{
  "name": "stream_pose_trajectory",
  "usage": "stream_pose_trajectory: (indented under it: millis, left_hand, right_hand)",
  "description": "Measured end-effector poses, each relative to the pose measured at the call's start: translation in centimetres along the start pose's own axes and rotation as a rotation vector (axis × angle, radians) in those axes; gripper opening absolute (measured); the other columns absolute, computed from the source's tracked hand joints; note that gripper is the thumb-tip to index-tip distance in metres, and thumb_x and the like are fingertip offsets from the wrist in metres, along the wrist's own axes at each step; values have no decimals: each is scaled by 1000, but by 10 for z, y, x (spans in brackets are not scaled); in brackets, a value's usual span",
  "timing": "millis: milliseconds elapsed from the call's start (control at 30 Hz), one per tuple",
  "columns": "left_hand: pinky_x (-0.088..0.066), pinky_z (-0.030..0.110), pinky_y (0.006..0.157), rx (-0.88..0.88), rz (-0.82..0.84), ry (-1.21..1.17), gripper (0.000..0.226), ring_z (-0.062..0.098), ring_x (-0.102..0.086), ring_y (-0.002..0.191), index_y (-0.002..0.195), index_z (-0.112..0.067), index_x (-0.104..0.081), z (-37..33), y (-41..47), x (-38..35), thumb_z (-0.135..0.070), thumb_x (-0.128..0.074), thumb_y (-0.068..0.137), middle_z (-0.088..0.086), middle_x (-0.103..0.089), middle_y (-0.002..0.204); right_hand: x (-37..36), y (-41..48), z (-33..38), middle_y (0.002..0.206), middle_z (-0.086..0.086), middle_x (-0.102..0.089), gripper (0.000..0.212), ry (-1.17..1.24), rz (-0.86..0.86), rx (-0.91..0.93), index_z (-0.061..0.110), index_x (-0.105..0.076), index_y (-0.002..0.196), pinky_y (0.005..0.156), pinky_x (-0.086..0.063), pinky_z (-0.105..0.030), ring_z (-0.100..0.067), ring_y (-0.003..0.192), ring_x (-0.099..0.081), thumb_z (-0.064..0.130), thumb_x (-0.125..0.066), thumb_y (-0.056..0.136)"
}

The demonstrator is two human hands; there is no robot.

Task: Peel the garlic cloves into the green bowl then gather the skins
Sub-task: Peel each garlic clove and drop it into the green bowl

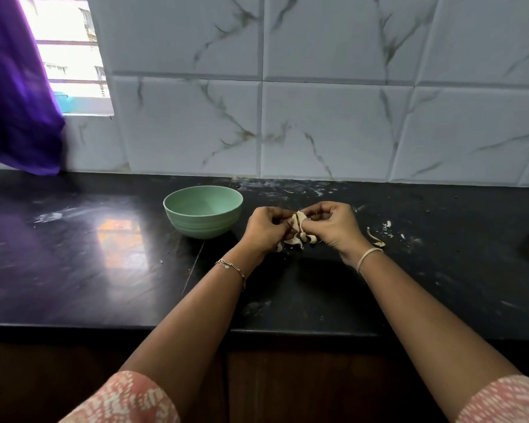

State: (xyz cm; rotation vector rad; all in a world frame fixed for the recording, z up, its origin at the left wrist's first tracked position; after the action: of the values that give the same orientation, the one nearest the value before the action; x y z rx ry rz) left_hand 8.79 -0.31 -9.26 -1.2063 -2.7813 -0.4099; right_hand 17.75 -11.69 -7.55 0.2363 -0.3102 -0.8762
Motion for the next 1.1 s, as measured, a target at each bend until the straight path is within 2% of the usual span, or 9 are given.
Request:
stream_pose_trajectory:
  millis: [100, 167, 300, 400, 500, 633, 800, 967, 1100]
  left_hand:
    - [-54, 30, 65, 25, 16, -67, 16, 7, -61, 55, 98, -9, -69, -4, -5, 3, 0, -56, 94, 6, -66, 70]
    - [-54, 21, 58, 24, 15, -136, 18, 6, -59, 51, 102, -5, -66, -9, -9, 8, 4, -53, 94, 7, -63, 70]
    - [-53, 23, 54, 43, -62, -188, 29, 13, -54, 50, 96, -4, -67, -13, -12, 19, 12, -44, 89, 8, -56, 67]
    - [-47, 20, 56, -6, -180, 72, 24, 12, -54, 57, 89, -15, -67, -13, -14, 28, -1, -48, 86, -2, -59, 62]
    - [-39, 8, 55, -60, -221, 315, 11, 2, -55, 62, 93, -19, -62, -11, -20, 34, -11, -60, 85, -9, -59, 68]
    - [-40, 15, 64, -70, -129, 511, 10, 9, -60, 74, 78, -21, -62, -4, -25, 35, -17, -71, 79, -9, -62, 73]
    - [-40, 15, 72, -89, -100, 577, 8, 8, -61, 82, 86, -19, -70, -2, -32, 39, -12, -69, 84, -6, -66, 81]
    - [-49, 23, 73, -123, -192, 534, 24, 14, -64, 80, 83, -25, -57, -2, -38, 47, -7, -73, 78, -1, -69, 83]
    - [-42, 20, 68, -120, -155, 605, 14, 13, -62, 78, 83, -21, -63, 2, -37, 47, -12, -73, 79, -6, -66, 78]
  right_hand:
    - [2, 2, -4, 76, -11, -70, 16, 214, 45, -115, 7, -70, 82, 62, -56, -27, -19, 65, -64, -8, -66, 81]
    - [4, 4, -5, 76, -9, -70, 14, 292, 79, -161, 5, -69, 89, 60, -54, -24, -16, 62, -62, -6, -61, 88]
    - [11, 4, -7, 74, -2, -58, 18, 229, 141, -136, 8, -68, 94, 49, -42, -16, -7, 55, -48, 7, -51, 99]
    - [17, 1, -10, 66, 1, -44, 21, 123, 132, -107, 9, -66, 95, 43, -32, -14, -5, 51, -38, 18, -49, 101]
    - [26, -4, -11, 69, 0, -49, 9, 16, 106, -94, 15, -62, 95, 44, -34, -15, -6, 52, -40, 24, -59, 97]
    - [34, -17, -12, 78, -4, -63, 7, -155, 152, -64, 13, -64, 92, 51, -44, -18, -8, 60, -53, 14, -70, 88]
    - [31, -30, -6, 80, -8, -67, 14, -204, 233, -53, 4, -65, 102, 60, -52, -20, -11, 68, -62, 5, -68, 88]
    - [29, -31, -8, 82, -4, -68, 19, -320, 206, -37, 11, -69, 99, 66, -51, -21, -9, 70, -61, 12, -77, 82]
    - [26, -30, -8, 84, 9, -67, 15, -508, 187, 63, 22, -74, 99, 68, -43, -15, -3, 76, -58, 21, -75, 84]
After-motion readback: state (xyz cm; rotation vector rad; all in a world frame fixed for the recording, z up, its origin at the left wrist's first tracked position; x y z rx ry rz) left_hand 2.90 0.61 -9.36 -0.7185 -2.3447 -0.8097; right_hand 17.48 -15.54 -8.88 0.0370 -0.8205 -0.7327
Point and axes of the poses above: each hand's wrist, its own y-axis towards the middle knuckle, its own x-axis out of the back of the hand, z = x × y, the point moved 3 cm from there along y, towards the middle knuckle
